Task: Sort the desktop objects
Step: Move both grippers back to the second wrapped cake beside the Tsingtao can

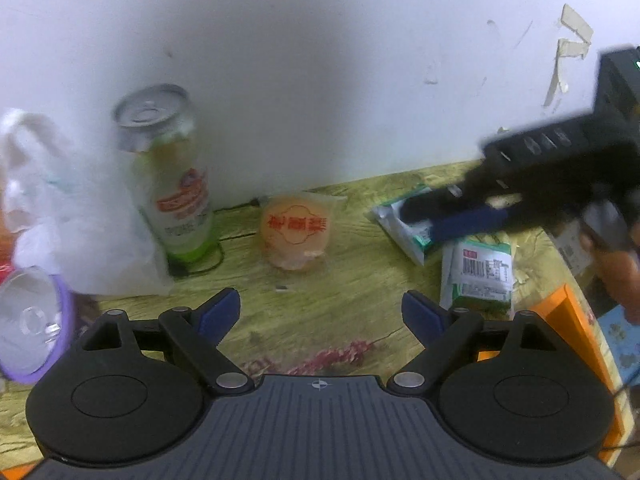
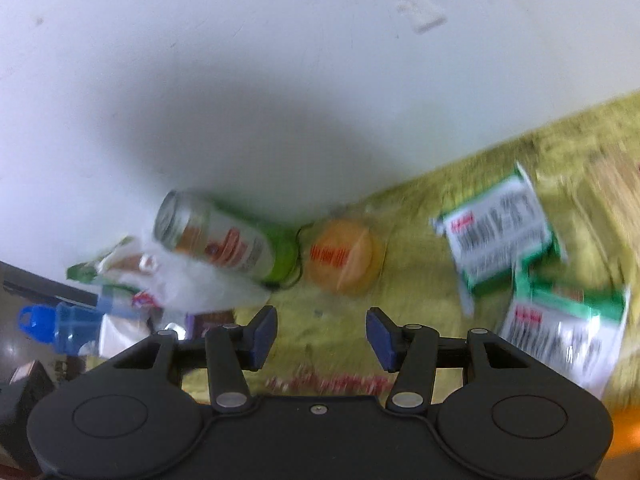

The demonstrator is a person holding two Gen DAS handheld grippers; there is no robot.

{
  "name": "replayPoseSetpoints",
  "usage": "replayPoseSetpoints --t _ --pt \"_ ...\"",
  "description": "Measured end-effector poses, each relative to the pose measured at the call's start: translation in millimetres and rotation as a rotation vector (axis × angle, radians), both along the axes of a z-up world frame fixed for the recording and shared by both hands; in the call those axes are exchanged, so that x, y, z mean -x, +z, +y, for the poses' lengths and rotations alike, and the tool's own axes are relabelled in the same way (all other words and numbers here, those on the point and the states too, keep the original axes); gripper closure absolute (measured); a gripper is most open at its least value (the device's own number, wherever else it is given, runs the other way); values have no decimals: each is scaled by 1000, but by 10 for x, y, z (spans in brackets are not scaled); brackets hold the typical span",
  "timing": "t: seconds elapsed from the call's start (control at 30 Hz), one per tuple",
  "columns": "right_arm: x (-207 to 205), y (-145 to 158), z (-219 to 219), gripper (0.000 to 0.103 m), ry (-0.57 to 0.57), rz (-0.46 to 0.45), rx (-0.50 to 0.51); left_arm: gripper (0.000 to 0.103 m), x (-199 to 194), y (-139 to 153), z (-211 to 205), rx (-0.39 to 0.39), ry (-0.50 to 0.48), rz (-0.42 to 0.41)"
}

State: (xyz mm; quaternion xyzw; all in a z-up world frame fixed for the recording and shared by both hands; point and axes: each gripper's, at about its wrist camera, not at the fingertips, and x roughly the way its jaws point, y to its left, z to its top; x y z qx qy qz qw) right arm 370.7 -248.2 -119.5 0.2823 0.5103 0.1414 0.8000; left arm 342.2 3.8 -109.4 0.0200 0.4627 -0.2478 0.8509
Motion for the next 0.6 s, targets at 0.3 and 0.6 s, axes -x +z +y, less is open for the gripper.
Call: replayPoseSetpoints --t 0.3,0.6 --pt "-651 -208 191 39 112 -45 158 16 -230 -377 -221 5 -60 97" --pt "-991 -453 448 32 236 -75 247 16 -386 -633 -334 7 -121 157"
